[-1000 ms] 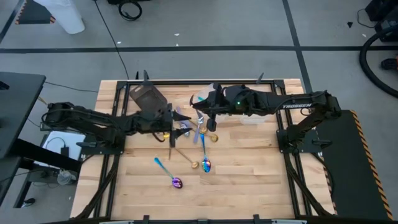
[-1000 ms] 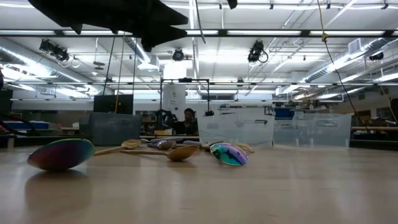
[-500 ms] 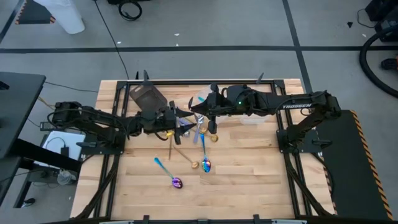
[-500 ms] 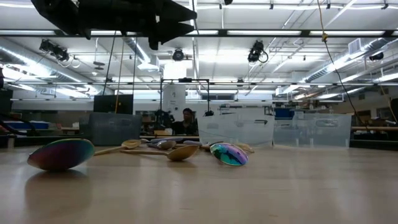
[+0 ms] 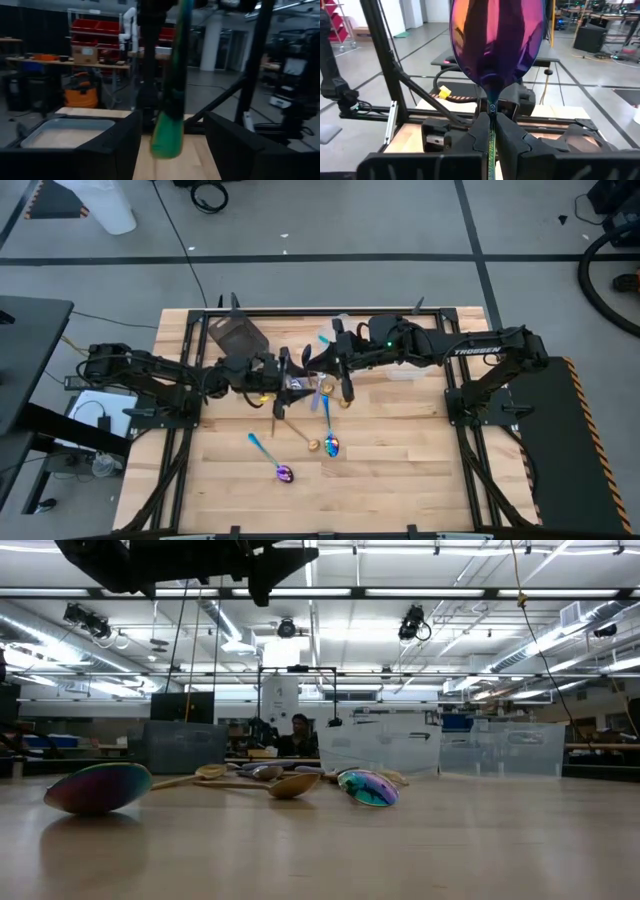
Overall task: Sort silverware by color (type)
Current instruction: Put the blue spoon into the left transparent bin
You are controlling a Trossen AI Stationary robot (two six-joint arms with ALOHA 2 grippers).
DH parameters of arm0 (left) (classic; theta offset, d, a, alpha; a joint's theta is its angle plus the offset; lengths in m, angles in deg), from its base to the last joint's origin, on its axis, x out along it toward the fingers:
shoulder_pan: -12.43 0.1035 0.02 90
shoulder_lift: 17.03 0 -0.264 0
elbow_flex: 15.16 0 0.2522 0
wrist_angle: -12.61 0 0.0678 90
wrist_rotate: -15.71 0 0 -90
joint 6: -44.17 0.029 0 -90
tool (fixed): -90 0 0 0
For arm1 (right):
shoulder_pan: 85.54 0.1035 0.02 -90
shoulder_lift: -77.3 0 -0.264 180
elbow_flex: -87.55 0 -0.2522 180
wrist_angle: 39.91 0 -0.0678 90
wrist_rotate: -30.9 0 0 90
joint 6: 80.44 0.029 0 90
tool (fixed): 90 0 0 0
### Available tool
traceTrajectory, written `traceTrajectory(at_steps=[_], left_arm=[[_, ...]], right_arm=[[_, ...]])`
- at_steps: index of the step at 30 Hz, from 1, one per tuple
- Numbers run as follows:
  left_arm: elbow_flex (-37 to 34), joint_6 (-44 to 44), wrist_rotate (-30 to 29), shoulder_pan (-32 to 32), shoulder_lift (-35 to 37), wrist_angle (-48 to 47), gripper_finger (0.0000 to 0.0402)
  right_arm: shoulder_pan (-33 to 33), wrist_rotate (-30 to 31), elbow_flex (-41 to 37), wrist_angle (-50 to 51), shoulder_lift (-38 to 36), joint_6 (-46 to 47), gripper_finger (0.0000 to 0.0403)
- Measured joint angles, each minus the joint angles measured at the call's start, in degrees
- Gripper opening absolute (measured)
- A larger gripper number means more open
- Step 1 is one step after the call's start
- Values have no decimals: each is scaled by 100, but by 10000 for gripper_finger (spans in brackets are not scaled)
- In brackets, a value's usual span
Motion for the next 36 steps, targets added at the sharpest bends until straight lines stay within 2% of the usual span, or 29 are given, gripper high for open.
traceTrajectory(at_steps=[16, 20, 36], left_arm=[[40, -113, -52, 160, 0, -142, 88], [40, -117, -79, 165, 0, -183, 87], [43, -137, -87, 166, 0, -267, 89]], right_arm=[[0, 83, 0, 66, 0, 204, 23], [4, 266, 0, 97, 0, 205, 27], [4, 289, 0, 296, 2, 207, 68]])
